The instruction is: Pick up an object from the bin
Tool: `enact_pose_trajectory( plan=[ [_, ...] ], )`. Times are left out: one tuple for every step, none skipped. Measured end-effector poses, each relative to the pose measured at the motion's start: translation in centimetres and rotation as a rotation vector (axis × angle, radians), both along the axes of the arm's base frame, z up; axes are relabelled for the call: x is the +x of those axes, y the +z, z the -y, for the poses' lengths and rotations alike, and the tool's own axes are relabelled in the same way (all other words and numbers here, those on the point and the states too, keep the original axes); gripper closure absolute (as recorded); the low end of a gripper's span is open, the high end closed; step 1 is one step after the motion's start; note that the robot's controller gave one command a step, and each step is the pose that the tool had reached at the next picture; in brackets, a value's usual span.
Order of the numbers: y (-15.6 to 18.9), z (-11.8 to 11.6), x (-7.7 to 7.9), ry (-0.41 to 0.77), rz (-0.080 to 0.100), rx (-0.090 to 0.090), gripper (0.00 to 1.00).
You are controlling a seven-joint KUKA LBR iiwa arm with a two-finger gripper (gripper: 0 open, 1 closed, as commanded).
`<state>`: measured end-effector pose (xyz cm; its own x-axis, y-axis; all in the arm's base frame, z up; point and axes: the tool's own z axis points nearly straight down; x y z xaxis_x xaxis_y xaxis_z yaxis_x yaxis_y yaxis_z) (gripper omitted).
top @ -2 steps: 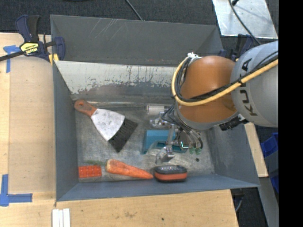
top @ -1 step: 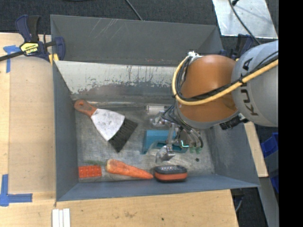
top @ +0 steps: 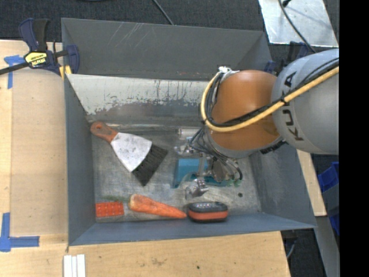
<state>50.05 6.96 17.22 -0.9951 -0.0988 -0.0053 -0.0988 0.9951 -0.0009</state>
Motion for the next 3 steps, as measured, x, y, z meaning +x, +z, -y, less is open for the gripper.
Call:
enact_pose_trajectory(
  plan=[
    [-5.5, 2.5, 3.6, 0.186, 0.005, 0.002, 0.0],
    [-9.6, 6.0, 5.5, 0.172, 0.012, 0.002, 1.0],
    [-9.6, 6.0, 5.5, 0.172, 0.012, 0.002, 1.0]
  ],
)
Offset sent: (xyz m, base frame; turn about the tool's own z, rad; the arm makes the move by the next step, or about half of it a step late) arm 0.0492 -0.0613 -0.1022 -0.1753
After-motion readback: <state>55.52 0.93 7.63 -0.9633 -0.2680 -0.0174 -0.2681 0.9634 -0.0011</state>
